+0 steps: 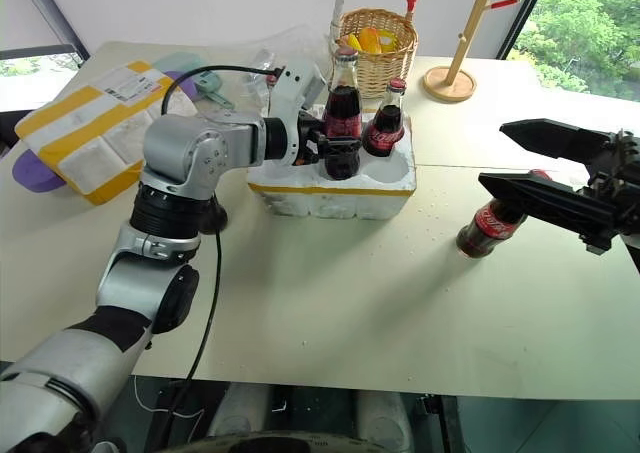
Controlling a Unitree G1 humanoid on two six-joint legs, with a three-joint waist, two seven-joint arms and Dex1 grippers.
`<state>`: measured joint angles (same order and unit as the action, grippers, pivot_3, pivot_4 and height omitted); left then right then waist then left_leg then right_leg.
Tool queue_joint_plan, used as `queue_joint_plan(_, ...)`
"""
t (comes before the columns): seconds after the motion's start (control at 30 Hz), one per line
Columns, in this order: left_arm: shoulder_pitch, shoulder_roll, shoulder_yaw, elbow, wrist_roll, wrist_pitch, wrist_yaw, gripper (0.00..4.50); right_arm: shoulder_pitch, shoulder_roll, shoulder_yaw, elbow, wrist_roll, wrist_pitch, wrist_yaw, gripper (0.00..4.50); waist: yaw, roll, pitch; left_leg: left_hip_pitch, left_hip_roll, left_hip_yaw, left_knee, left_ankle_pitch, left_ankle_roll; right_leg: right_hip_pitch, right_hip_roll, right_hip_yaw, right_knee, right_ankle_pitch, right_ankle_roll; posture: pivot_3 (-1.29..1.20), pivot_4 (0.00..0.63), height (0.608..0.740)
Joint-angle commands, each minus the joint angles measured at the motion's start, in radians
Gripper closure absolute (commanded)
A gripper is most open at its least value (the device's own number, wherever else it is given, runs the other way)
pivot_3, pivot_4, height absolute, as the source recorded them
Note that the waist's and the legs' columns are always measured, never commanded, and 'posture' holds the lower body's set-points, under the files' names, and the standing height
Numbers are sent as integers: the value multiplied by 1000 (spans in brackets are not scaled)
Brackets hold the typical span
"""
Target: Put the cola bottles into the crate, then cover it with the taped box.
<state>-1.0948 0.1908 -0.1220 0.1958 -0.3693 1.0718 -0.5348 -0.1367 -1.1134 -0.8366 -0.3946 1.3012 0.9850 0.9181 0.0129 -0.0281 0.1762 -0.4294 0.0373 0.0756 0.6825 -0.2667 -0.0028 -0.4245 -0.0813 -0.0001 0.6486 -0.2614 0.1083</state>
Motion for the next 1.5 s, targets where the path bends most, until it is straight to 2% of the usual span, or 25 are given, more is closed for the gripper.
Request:
queue_joint_plan(0.03, 21, 25, -45, -52, 25, -78, -42, 1767, -9, -1, -26, -21, 19, -17, -4, 0, 0, 0, 0, 0, 0, 0, 0, 0, 0, 0, 0, 0, 0, 0, 0, 0, 150, 740)
queue_joint_plan(0.23, 83, 72, -129, -114, 78, -162, -86, 1767, 11, 0, -18, -30, -23, -34, 6, 0, 0, 0, 0, 1, 0, 0, 0, 0, 0, 1, 0, 0, 0, 0, 0, 0, 150, 740)
queue_joint_plan(0.63, 125, 56, -128, -128, 94, -166, -83, 1767, -3, 3, 30, -17, -73, -69, 0, 0, 0, 0, 0, 1, 0, 0, 0, 0, 0, 1, 0, 0, 0, 0, 0, 0, 150, 740)
queue_joint_plan(0.73, 144, 52, -130, -121, 106, -177, -80, 277, -9, 3, 37, -13, -78, -73, -2, 0, 0, 0, 0, 1, 0, 0, 0, 0, 0, 2, 0, 0, 0, 0, 0, 0, 150, 740)
queue_joint_plan(0.77, 148, 50, -126, -120, 105, -174, -79, 20, -11, 3, 40, -11, -79, -75, -3, 0, 0, 0, 0, 1, 0, 0, 0, 0, 0, 2, 0, 0, 0, 0, 0, 0, 150, 740)
queue_joint_plan(0.97, 149, 44, -96, -124, 86, -152, -74, 20, -28, 2, 57, 2, -84, -86, -5, 0, 0, 1, 0, 2, 0, -1, 0, 0, 0, 3, 0, 0, 0, 0, 0, 0, 150, 740)
queue_joint_plan(1.07, 128, 52, -50, -160, 42, -118, -94, 20, -36, 2, 67, 4, -85, -90, -7, 0, 0, 1, 0, 2, 0, -1, 1, 0, 0, 3, 0, 0, 0, 0, 0, 0, 150, 740)
queue_joint_plan(1.2, 67, 97, 44, -239, -86, 22, -156, 20, -44, 1, 77, 6, -84, -90, -6, 0, -2, 0, 0, 2, 0, -1, 1, 0, 0, 2, 0, 0, 0, 0, 0, 0, 150, 740)
queue_joint_plan(1.5, -49, 355, 179, -396, -364, 305, -326, 20, -64, 10, 128, 15, -92, -98, 6, 0, -6, 1, -1, 2, 1, -1, 0, 0, 0, 2, 0, 0, 0, 0, 0, 0, 150, 740)
